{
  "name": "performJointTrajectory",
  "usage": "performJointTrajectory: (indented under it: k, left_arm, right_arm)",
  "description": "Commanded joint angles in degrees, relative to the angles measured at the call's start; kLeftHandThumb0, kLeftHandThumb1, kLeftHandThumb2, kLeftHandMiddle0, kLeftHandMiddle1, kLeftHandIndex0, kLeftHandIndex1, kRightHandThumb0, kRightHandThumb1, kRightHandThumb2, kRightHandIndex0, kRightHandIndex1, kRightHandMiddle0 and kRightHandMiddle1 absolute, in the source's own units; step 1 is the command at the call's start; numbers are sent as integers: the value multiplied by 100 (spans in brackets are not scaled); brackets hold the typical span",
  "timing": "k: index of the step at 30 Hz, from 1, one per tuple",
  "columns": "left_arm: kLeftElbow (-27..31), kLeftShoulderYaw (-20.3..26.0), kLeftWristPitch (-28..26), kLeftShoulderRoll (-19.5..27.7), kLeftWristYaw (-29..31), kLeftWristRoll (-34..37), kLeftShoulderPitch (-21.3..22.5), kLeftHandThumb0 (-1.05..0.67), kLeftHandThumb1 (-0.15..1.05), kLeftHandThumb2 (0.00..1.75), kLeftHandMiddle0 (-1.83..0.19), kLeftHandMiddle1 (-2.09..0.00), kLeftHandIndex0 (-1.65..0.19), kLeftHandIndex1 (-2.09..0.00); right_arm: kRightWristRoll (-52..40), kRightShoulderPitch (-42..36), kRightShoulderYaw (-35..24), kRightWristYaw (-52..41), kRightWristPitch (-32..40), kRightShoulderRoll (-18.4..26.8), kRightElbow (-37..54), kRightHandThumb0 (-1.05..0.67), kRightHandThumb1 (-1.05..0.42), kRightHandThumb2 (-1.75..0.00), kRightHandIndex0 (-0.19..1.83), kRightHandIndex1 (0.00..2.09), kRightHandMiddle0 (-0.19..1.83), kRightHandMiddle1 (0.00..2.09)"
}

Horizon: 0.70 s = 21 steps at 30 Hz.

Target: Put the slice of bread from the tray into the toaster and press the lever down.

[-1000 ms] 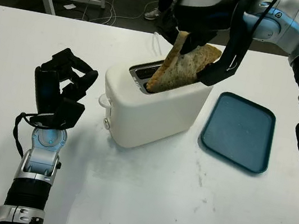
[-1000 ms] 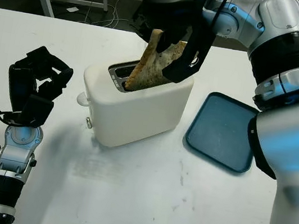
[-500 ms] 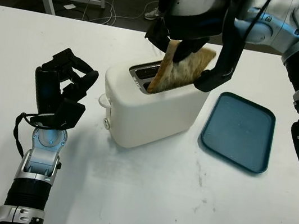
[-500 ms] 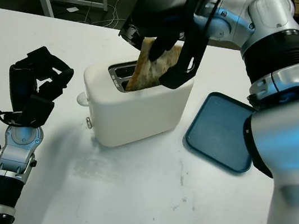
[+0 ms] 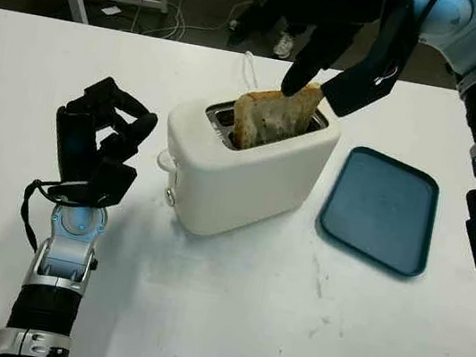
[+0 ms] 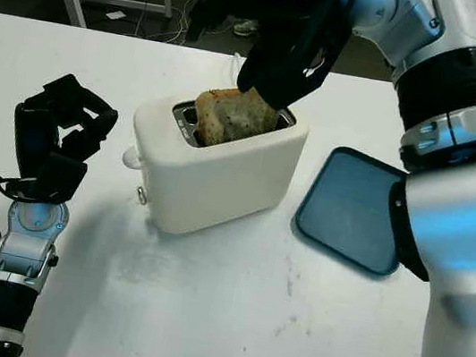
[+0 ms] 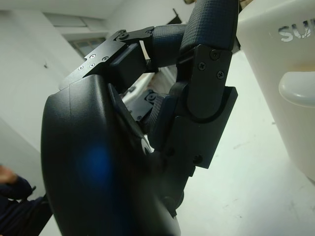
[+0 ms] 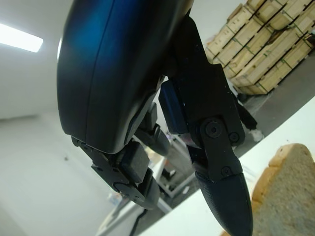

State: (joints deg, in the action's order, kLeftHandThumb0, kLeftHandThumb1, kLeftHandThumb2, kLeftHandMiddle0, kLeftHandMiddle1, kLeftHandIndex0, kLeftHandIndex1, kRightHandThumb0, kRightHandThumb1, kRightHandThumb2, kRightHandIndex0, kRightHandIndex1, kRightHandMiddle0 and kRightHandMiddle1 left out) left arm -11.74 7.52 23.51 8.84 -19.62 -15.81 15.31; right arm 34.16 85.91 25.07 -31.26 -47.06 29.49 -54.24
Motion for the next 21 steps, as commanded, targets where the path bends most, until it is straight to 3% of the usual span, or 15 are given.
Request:
performJointTrajectory:
  k: [1, 8, 14, 18, 21]
  left_arm:
    - [27, -11, 24, -11, -6, 39, -13, -96, 92, 22, -105, -145, -89, -127]
    - [88, 30, -31, 42, 23, 49, -15, -96, 92, 20, -104, -144, -89, -127]
    - [75, 95, 22, 223, 169, 102, 54, -95, 92, 20, -101, -145, -90, -129]
    - [155, 113, 22, 386, 339, 93, 48, -95, 92, 21, -101, -146, -88, -128]
    - [199, 103, 48, 533, 477, 82, 41, -93, 92, 21, -99, -146, -85, -127]
  right_arm:
    - [-148, -51, -205, 272, 73, 151, -4, -77, -90, -1, 25, 75, 59, 5]
    - [-1018, -1128, -1409, 1447, 235, 496, 305, -59, -92, -10, 61, 94, 91, 20]
    - [-2306, -3675, -2588, 1924, 343, 547, 1845, -30, -92, -19, 84, 67, 96, 8]
    - [-2829, -5380, -3049, 2113, 868, 297, 2952, -27, -92, -30, 89, 46, 93, 1]
    - [-3220, -6592, -3264, 2250, 1342, -134, 3656, -30, -92, -34, 91, 30, 90, 0]
